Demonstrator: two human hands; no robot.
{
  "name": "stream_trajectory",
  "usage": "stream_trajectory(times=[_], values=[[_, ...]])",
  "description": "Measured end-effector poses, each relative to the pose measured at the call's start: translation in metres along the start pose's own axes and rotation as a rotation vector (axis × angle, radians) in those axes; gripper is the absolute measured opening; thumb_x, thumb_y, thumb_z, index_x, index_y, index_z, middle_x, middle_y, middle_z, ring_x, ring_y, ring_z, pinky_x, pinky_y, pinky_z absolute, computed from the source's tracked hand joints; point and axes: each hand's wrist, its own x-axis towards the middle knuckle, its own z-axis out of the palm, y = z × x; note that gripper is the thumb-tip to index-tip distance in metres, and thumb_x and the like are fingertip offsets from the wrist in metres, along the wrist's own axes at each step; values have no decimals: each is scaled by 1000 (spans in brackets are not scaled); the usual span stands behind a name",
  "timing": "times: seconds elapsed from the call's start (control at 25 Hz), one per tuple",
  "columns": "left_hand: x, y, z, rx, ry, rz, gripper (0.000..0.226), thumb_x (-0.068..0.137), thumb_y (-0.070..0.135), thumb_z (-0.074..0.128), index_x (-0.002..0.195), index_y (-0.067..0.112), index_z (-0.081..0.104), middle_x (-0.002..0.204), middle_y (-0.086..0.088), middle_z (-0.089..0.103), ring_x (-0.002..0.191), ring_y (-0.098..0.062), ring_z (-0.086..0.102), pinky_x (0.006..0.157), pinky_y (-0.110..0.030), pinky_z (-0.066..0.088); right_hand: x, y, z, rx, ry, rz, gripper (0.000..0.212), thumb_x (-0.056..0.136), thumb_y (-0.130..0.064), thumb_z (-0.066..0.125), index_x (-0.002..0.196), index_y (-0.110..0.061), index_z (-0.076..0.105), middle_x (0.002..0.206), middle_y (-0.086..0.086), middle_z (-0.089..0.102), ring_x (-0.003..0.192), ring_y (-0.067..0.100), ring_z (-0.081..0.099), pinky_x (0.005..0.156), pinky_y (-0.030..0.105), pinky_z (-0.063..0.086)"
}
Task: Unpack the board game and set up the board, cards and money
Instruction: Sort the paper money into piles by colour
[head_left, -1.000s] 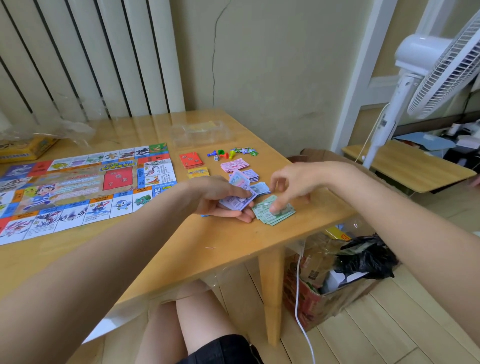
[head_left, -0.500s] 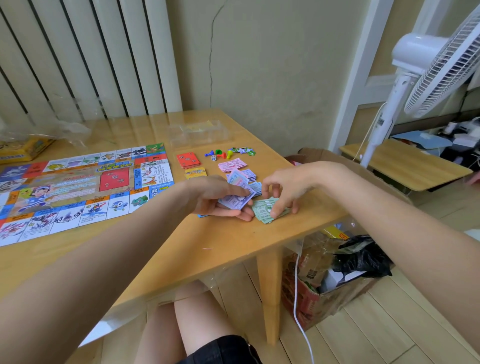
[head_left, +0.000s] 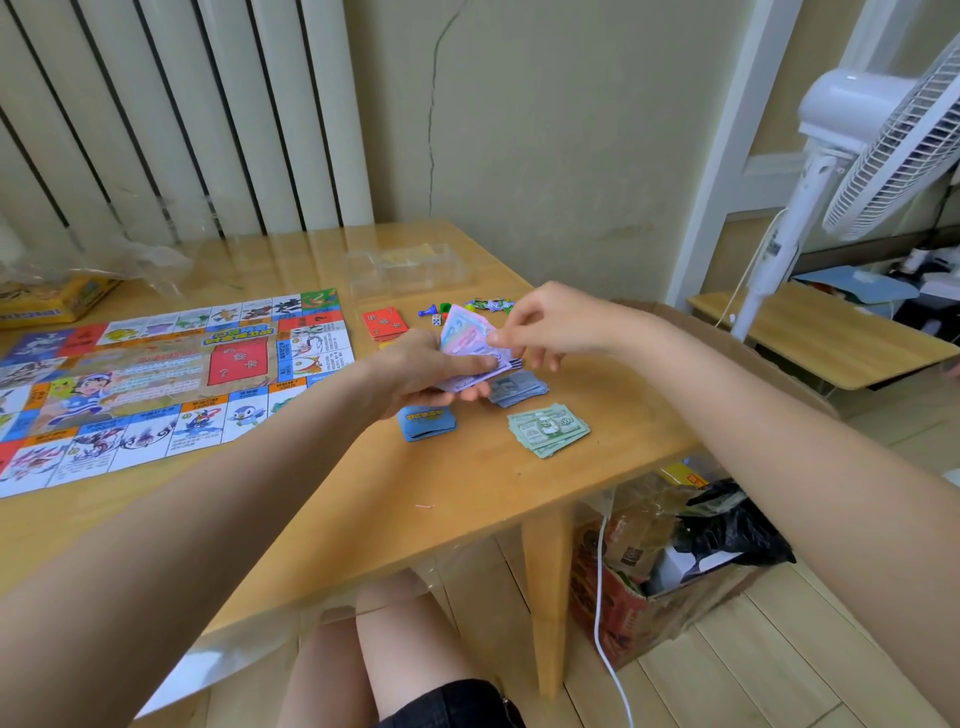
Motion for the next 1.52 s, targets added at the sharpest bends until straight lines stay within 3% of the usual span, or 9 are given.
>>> stream_trajectory(times=[0.12,0.32,0.52,0.68,0.8,1.0,1.16,1.32,1.52], values=[[1,12,-8,-53,-67,53,9,89,18,60,83,12,62,58,5,65,44,0,53,42,-10,38,9,-4,10,284,52,15,17,88,-15,63,72,-9,62,61,2,53,53,13,48,42,16,37],[14,11,-22,-293,-46,1,19,99,19,42,94,8,56,68,-7,66,44,-6,55,41,-13,41,31,3,14,466,156,49,14,82,1,65,73,-7,58,59,6,50,45,8,46,40,13,36],[27,-2,-40,-193,18,-65,14,98,18,46,93,10,56,63,2,71,51,-2,63,43,-12,47,59,19,13,353,216,126,19,78,1,70,70,-10,57,56,5,51,28,0,40,37,15,32],[36,-6,-44,-154,1,-80,5,92,18,57,93,14,60,69,4,73,57,-2,67,45,-11,47,65,32,19,-72,116,184,24,72,-12,78,61,-18,58,55,-5,51,48,3,43,43,12,33],[46,-7,-43,-142,9,-78,6,88,19,62,92,15,62,71,5,73,57,0,66,44,-10,45,68,32,19,-152,103,207,29,73,-20,78,63,-20,51,63,-9,48,57,3,41,49,17,31],[56,-8,-43,-160,76,-14,8,85,22,67,88,15,65,66,4,70,50,1,61,42,-11,42,71,16,9,486,75,119,12,86,-15,65,89,-4,62,71,5,59,58,12,52,48,18,40],[59,0,-44,-219,154,31,16,91,27,58,84,12,59,56,3,63,37,-2,46,36,-13,34,83,7,11,649,145,73,15,81,8,63,78,-5,58,64,9,55,48,7,52,43,14,39],[58,0,-53,-330,173,-27,37,101,27,34,81,8,57,47,1,57,33,-6,40,32,-13,27,106,20,16,385,326,209,23,79,7,65,68,-11,55,60,6,54,38,3,49,45,16,42],[55,-7,-57,-275,105,-38,19,100,14,37,94,6,53,56,-3,67,39,-6,51,35,-15,37,109,29,29,-208,261,216,5,78,-5,70,76,-9,71,93,7,69,94,20,61,72,23,40]])
